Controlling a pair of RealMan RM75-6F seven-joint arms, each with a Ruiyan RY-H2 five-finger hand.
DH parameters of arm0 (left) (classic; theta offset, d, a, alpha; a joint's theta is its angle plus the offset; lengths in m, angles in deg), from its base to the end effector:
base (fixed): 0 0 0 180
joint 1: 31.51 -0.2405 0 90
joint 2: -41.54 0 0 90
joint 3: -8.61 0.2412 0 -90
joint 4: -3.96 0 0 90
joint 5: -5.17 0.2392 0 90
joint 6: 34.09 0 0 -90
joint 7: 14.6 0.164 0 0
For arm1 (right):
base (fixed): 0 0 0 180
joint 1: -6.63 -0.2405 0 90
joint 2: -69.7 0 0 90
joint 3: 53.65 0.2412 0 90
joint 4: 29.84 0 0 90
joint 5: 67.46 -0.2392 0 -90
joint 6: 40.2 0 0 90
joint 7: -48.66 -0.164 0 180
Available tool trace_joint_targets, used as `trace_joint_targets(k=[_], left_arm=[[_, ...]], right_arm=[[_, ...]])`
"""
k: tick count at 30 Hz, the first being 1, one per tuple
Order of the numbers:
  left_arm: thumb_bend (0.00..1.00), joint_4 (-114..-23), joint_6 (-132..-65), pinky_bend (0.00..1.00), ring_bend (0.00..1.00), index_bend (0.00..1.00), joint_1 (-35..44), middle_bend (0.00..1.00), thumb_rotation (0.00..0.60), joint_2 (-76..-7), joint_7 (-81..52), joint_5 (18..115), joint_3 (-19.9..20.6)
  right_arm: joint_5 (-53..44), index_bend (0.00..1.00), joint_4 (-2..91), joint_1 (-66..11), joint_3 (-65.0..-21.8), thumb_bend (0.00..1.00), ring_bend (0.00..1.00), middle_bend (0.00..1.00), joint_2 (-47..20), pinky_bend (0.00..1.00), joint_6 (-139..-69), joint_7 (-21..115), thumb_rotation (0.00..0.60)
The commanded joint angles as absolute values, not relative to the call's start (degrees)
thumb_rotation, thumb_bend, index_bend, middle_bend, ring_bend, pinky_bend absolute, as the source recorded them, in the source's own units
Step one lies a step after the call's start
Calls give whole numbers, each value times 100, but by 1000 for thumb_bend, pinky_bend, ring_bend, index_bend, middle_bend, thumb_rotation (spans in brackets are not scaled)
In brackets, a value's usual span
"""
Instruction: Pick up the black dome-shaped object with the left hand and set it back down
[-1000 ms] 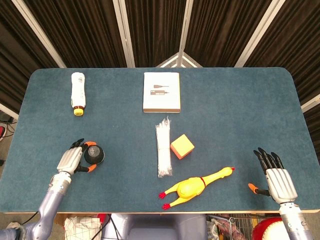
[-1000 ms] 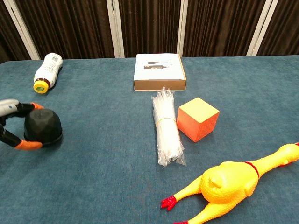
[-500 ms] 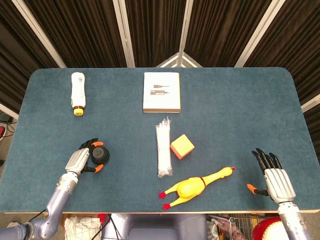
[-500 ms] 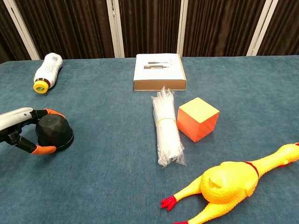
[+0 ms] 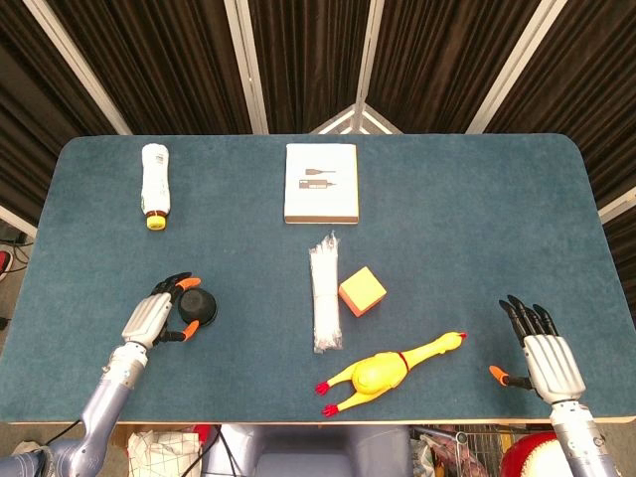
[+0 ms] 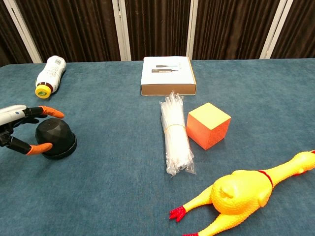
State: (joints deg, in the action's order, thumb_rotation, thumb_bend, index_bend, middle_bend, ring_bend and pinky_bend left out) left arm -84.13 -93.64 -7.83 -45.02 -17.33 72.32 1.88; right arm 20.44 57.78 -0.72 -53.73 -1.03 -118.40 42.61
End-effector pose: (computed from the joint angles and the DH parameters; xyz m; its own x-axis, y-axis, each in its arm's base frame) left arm -0.2301 0.2832 -0.0434 -0.0054 0.3770 0.9262 1.0000 0.0048 0.0038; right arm -0.3106 -0.2014 0.0686 0.2778 -0.1666 0.9461 -0.9605 -0.0653 0.2705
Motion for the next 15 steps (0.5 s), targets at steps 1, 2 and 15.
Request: trace_joint_targets(k=[1,2,15], left_arm=[[501,-8429,-9430,0,0,206,-795,171,600,-4525,-1593,7172,163],[504,-8430,-9401,0,0,206,-783,193,600,-4532,-1538,7124,166],[641,-8819,-9704,0,0,263,-776,418,600,-4469,-1279,6978,-65]], right_arm=[[2053,20,5823,-58,-5382,189,124,30,-64,0,-11862,4252,600],[2053,20,5831,-57,-5381,189,124,30,-55,0,-11866,4239,600],[2048,20,5821,-58,-5381,189,124,30,-39,0,-11860,4211,600]])
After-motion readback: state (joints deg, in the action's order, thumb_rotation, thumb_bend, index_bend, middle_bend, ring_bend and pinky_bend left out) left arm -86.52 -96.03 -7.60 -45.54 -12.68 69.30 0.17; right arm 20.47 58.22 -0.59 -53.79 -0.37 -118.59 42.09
